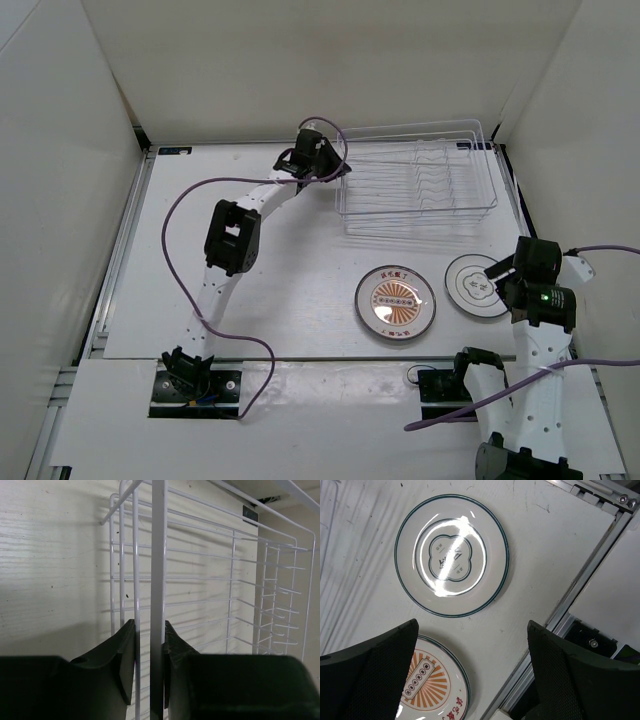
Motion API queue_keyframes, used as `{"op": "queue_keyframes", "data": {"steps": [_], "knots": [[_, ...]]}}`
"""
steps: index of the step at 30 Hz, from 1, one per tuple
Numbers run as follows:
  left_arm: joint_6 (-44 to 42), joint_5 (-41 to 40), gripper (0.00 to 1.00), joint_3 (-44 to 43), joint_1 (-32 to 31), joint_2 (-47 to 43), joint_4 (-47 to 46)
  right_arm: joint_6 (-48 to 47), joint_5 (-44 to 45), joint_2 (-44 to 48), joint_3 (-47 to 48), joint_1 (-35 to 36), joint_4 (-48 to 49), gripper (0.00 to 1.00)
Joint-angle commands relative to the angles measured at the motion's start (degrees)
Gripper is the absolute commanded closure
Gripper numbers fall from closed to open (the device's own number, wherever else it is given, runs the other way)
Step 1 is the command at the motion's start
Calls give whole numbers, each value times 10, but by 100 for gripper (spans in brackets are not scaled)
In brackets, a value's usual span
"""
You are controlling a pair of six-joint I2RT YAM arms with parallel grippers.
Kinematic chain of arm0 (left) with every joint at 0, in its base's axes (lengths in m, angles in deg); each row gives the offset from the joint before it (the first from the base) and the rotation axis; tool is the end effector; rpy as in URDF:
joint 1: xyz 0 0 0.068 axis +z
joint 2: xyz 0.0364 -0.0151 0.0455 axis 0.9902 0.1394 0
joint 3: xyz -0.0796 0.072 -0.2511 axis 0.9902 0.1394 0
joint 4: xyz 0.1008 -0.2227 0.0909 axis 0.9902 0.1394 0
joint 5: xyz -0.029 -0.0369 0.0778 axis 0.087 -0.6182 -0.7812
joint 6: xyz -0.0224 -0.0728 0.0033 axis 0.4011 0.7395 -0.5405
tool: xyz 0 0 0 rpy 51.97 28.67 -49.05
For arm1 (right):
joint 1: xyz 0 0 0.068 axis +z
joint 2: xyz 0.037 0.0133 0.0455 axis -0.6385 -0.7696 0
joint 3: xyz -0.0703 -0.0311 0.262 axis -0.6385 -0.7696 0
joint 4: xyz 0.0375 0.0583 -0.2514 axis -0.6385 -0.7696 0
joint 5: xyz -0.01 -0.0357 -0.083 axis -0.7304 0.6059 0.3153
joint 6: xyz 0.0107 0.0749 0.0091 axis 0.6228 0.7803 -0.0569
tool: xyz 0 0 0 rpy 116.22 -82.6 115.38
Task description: Unload the plates from the dish rack
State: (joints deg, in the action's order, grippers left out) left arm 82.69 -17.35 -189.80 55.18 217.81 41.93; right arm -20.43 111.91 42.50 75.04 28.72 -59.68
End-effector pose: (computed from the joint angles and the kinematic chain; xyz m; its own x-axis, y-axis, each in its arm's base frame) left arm 0.5344 -0.2858 0.1603 -0.7628 -0.4428 -0.4713 0.0450 0.6908 -0.7217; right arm 0.1211 -0.0516 0.2902 -0.2325 0.6903 -0.6851 0.8444 0.4929 0.2101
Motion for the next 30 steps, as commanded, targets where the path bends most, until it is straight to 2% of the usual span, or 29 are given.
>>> {"op": "queue_keyframes", "data": {"steps": [1, 2, 4, 5, 10, 11, 13, 14, 15, 20, 22, 28, 30], "knots": [[95, -26, 69, 11, -10, 22, -14, -16, 11, 4, 15, -5, 21, 10], [113, -26, 67, 12, -9, 23, -16, -19, 10, 2, 20, -3, 20, 10], [122, -27, 59, 21, -10, 23, -39, -42, 11, 2, 32, -4, 28, 10], [124, -22, 47, 32, -8, 19, -59, -50, 12, 2, 42, -3, 31, 10], [111, 23, 33, 105, -5, -10, -103, -89, 31, -1, 72, 0, 34, 10], [111, 51, 23, 112, -4, -16, -119, -86, 34, 1, 71, 0, 32, 10], [109, 68, 12, 133, -3, -21, -124, -83, 35, 8, 68, 1, 25, 10], [109, 74, 2, 145, -1, -28, -129, -79, 34, 12, 68, 1, 24, 10], [112, 88, 0, 158, 0, -36, -133, -79, 34, 16, 66, 1, 25, 10], [120, 112, 0, 174, 16, -65, -157, -98, 37, 26, 77, 3, 27, 10], [153, 134, 0, 181, 27, -82, -206, -103, 46, 28, 84, 6, 27, 10], [214, 165, 0, 105, 54, -104, -257, -121, 17, 43, 97, 23, 52, 10], [233, 180, 0, 75, 60, -104, -309, -124, 21, 43, 111, 30, 65, 10]]}}
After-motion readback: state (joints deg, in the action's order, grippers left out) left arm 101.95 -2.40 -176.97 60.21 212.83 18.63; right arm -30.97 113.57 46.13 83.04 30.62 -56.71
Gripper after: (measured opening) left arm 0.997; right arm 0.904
